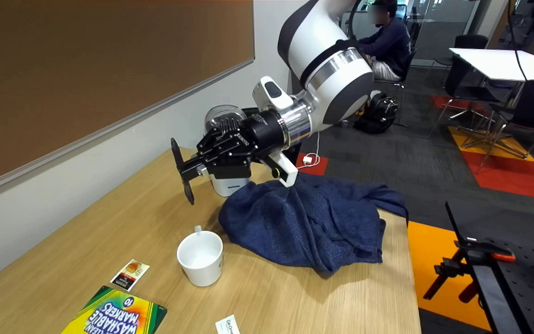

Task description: Put the pen into the mug.

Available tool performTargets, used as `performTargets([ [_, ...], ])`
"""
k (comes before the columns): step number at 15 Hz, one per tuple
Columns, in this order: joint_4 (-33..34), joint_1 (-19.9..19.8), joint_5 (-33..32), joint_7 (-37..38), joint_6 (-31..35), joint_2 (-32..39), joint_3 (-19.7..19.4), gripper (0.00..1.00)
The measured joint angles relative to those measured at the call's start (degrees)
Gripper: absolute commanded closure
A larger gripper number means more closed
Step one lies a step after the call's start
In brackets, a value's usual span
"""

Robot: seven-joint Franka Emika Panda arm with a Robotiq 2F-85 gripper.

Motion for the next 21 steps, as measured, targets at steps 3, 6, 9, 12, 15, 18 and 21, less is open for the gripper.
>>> performTargets([
  [3,0.0,1.2,4.2,0.0,0.2,1.4,-0.3,0.97],
  [6,0.0,2.3,7.8,0.0,0.6,2.0,-0.8,0.97],
  [9,0.0,3.1,9.9,0.0,0.7,2.4,-1.9,0.97],
  [12,-0.3,3.3,10.5,0.0,0.7,3.3,-2.6,0.97],
  [15,-0.4,3.4,10.5,0.0,0.7,4.9,-3.1,0.97],
  [18,-0.4,3.4,10.5,0.0,0.7,6.7,-3.2,0.97],
  [21,-0.1,3.6,10.5,0.0,0.5,8.1,-3.6,0.97],
])
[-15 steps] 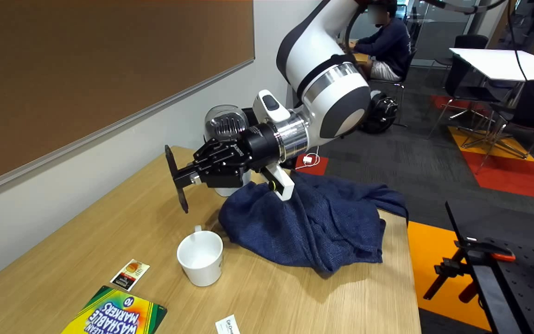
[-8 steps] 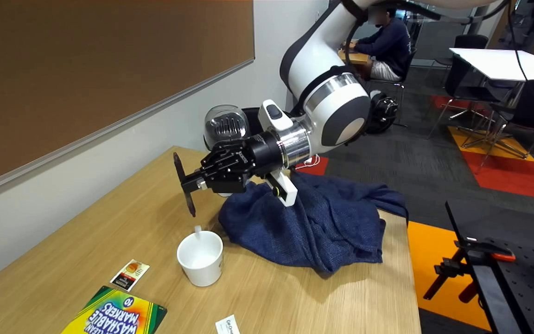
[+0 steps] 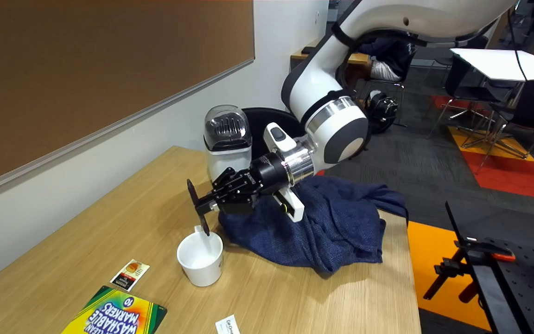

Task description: Put the pen into the mug.

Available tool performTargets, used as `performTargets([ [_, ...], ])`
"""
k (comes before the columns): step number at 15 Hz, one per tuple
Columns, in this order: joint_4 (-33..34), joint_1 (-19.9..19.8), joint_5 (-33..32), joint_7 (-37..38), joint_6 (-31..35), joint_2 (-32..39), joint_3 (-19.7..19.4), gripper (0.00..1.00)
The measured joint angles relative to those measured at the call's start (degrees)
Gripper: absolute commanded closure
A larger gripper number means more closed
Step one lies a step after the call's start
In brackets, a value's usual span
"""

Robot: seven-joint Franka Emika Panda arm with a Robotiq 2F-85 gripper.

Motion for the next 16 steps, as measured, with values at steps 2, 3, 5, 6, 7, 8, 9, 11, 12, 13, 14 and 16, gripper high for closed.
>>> performTargets([
  [2,0.6,1.8,0.0,0.0,-0.4,0.8,-2.2,0.97],
  [3,1.2,3.2,0.0,0.0,-0.6,1.2,-3.8,0.97],
  [5,2.5,6.0,0.0,0.0,-1.4,2.3,-6.9,0.97],
  [6,3.2,7.2,0.0,0.0,-1.9,3.0,-8.2,0.97],
  [7,3.8,8.2,0.0,0.0,-2.7,3.7,-9.3,0.97],
  [8,4.4,9.1,0.1,0.0,-3.5,4.5,-10.2,0.97],
  [9,4.9,9.7,0.3,0.0,-4.3,5.4,-10.9,0.97],
  [11,5.7,10.5,1.0,0.0,-5.9,7.0,-11.8,0.97],
  [12,6.0,10.8,1.5,0.0,-6.5,7.8,-12.2,0.97],
  [13,6.3,11.2,1.9,0.0,-7.2,8.6,-12.7,0.97],
  [14,6.6,11.5,2.4,0.0,-7.7,9.3,-13.2,0.97],
  [16,7.2,12.3,3.3,0.0,-8.5,10.4,-14.2,0.64],
])
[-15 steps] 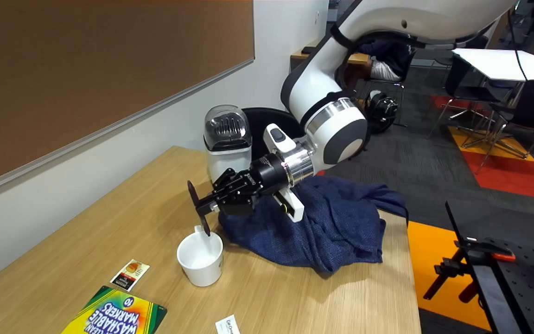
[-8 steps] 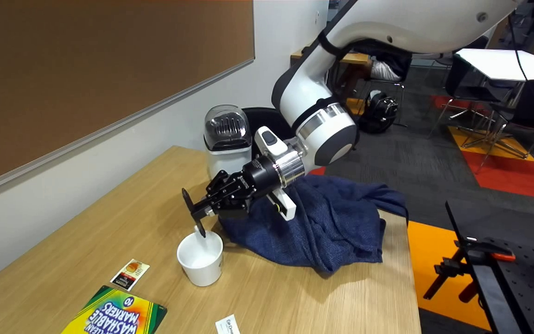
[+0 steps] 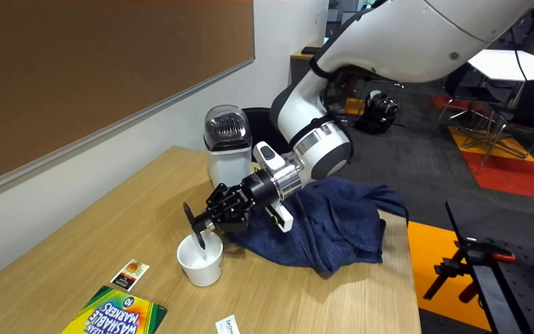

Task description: Put the pen into the mug.

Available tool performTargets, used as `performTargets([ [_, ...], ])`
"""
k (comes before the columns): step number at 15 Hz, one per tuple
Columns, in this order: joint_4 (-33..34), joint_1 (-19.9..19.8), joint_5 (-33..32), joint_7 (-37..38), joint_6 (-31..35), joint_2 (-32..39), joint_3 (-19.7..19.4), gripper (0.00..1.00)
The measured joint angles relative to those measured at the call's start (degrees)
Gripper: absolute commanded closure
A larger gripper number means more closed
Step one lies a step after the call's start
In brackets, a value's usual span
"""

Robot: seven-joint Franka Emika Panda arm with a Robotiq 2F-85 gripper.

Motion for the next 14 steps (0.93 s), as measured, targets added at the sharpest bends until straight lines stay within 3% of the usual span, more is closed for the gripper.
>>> performTargets([
  [2,0.6,0.7,0.3,0.0,-0.5,0.9,-0.8,0.56],
  [9,1.5,2.4,0.9,0.0,-0.9,2.2,-2.0,0.03],
  [14,1.6,3.5,1.7,0.0,-1.4,2.3,-3.2,0.0],
])
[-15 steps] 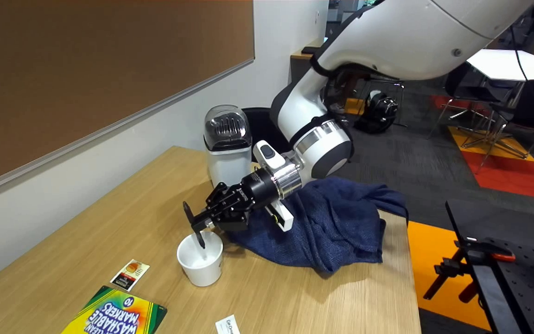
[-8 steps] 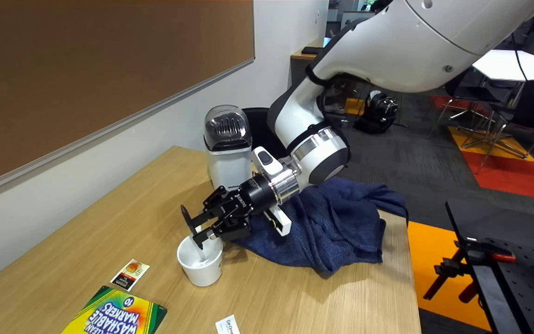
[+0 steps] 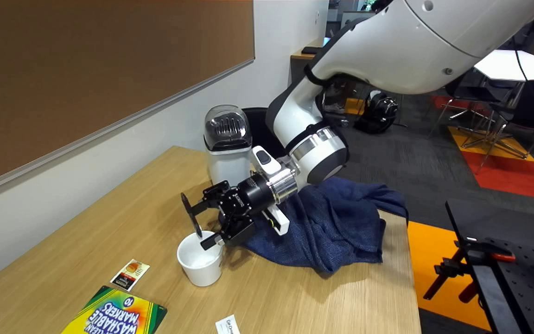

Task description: Put the pen into the mug.

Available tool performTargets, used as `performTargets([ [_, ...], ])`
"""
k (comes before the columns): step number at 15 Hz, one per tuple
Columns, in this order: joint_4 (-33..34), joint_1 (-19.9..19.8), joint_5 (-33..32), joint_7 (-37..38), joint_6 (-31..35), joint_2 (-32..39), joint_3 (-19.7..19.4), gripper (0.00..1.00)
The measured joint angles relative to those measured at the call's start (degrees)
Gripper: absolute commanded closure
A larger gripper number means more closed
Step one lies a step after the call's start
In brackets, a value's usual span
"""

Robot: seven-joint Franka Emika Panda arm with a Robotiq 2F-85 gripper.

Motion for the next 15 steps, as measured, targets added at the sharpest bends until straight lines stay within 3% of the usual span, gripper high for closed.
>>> performTargets([
  [15,0.0,0.5,0.9,0.0,-0.5,2.3,-0.8,0.0],
])
